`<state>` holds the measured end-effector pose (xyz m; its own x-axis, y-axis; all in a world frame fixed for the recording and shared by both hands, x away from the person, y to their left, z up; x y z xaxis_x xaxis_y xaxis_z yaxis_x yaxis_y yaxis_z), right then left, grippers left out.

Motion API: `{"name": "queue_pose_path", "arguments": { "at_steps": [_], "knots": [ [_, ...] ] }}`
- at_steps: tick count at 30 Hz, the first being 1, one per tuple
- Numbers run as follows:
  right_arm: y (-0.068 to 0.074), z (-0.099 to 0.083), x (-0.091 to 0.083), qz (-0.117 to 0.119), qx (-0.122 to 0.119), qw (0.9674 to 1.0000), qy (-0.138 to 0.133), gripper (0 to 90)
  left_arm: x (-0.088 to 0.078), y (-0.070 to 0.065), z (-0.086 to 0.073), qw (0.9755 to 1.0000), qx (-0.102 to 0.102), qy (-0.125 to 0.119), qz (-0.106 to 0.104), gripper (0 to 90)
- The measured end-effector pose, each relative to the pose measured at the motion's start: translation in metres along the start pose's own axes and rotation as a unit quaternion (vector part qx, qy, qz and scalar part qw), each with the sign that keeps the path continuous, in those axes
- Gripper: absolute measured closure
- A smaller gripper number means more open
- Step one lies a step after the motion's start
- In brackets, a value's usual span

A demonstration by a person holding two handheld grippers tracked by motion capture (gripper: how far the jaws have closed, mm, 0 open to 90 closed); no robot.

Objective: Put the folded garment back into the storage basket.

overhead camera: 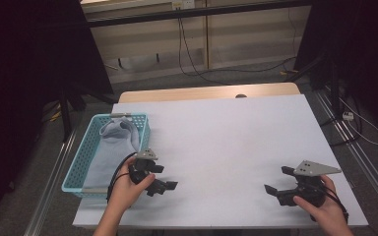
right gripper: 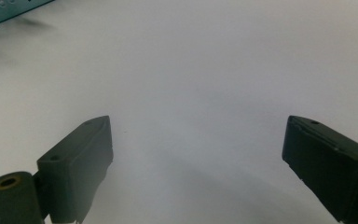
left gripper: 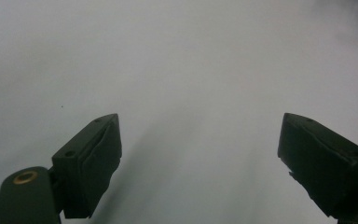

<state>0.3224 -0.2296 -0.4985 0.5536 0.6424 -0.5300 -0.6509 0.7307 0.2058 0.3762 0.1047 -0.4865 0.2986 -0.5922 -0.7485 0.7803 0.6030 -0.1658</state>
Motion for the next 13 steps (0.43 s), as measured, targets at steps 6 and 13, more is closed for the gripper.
{"name": "queue_pose_path", "arguments": {
  "at_steps": [6, 13],
  "knots": [
    [-0.0022, -0.0006, -0.0025, -0.002, 0.000, 1.0000, 0.000, 8.1, 0.0007, 0.0003, 0.0000, 1.0000, 0.001, 0.000, 0.002, 13.9],
    [-0.0015, -0.0015, -0.0025, 0.002, 0.001, 1.0000, 0.001, 8.1, 0.0003, 0.0002, 0.0002, 1.0000, 0.002, -0.001, 0.004, 13.9]
  ]
}}
Point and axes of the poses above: each handheld gripper's, and its own axes: x roughly forward along the jaws, z roughly out of its top, y roughly to its left, the point moved 10 cm from there along x, roughly forward along the jaws, and after that the axes turned 8 degrees about z, right-handed, at the moved point
